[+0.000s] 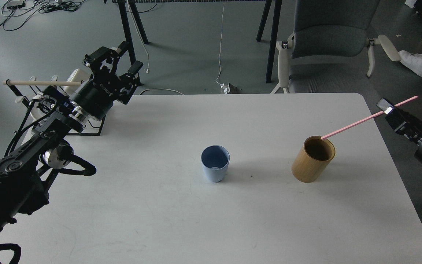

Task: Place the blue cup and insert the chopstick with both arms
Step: 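Grasp the pink straw and pull it up out of the tan cup, then carry the straw over the blue cup and lower it inside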

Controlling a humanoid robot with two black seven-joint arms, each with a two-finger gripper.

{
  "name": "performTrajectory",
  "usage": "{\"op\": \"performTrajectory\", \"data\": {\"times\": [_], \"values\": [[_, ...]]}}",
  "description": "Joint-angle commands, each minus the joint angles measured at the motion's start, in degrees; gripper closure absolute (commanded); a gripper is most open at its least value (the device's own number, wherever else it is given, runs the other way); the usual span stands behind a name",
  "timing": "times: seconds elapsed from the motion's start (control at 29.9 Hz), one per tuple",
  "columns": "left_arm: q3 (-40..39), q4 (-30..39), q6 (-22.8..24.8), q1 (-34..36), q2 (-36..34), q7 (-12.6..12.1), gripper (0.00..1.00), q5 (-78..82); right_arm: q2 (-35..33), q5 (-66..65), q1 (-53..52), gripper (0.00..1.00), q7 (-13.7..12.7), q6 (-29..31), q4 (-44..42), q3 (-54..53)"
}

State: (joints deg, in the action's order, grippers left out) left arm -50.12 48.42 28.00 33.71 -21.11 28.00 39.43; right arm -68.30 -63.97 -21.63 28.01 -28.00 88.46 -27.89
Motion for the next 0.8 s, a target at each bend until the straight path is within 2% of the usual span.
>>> {"op": "performTrajectory", "data": {"times": [0.0,0.13,0.3,0.57,0.77], "values": [[0.02,-2.18,0.0,-0.05,0.28,0.0,0.38,0.03,-3.42,0.08,-1.47,0.99,-0.01,0.0,3.82,-1.99],[-0.07,-4.73,0.0,-0.14,0.36,0.0,0.37,-0.23,-1.24,-0.44,-8.32,0.99,-0.01,0.0,3.83,-1.38],[-0.16,-5.97,0.0,-1.37,0.28,0.0,0.37,-0.23,6.41,-4.57,-17.2,0.99,-0.01,7.51,2.6,1.69],[-0.07,-5.97,0.0,-1.46,0.28,0.0,0.37,-0.23,20.64,-9.24,-35.83,0.99,-0.01,7.96,-6.79,23.47],[0.02,-6.05,0.0,-1.55,0.36,0.0,0.37,-0.14,29.0,-13.1,-41.03,0.99,-0.01,7.96,-12.6,30.44]]}}
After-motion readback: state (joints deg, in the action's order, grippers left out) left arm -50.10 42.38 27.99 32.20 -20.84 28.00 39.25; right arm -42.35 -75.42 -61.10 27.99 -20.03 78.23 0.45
